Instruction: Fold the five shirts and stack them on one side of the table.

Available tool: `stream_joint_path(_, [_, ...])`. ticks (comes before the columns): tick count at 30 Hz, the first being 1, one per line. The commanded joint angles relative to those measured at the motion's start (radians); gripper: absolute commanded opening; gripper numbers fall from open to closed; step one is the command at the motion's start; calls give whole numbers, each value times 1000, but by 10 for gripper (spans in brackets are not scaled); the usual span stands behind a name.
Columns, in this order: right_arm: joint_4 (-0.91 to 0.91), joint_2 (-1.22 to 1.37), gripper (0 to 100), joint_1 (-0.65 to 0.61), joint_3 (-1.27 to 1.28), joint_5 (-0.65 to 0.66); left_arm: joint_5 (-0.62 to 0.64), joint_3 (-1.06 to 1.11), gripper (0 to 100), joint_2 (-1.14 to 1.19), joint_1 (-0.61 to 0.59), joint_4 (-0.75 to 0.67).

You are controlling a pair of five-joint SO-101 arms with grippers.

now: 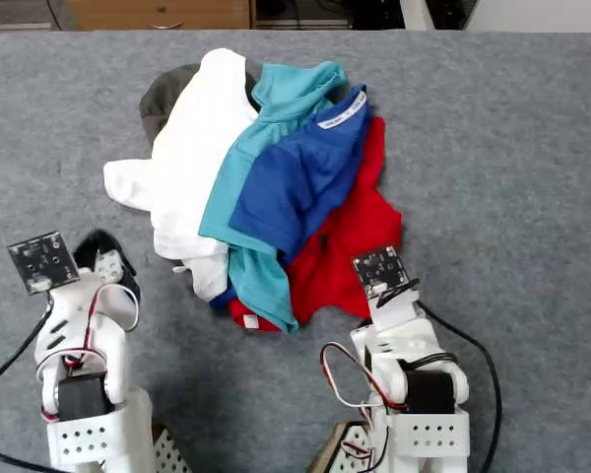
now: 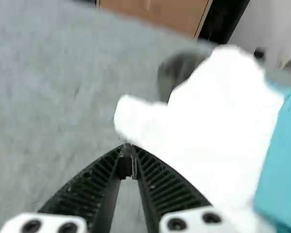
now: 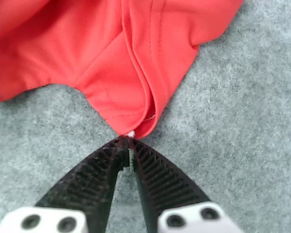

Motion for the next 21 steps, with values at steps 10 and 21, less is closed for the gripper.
stream_joint_path(10, [3, -111, 12, -8, -1, -9, -29, 84, 274, -5, 32, -68])
stream_joint_path(21, [3, -111, 12, -8, -1, -9, -74, -2, 47, 1, 32, -130])
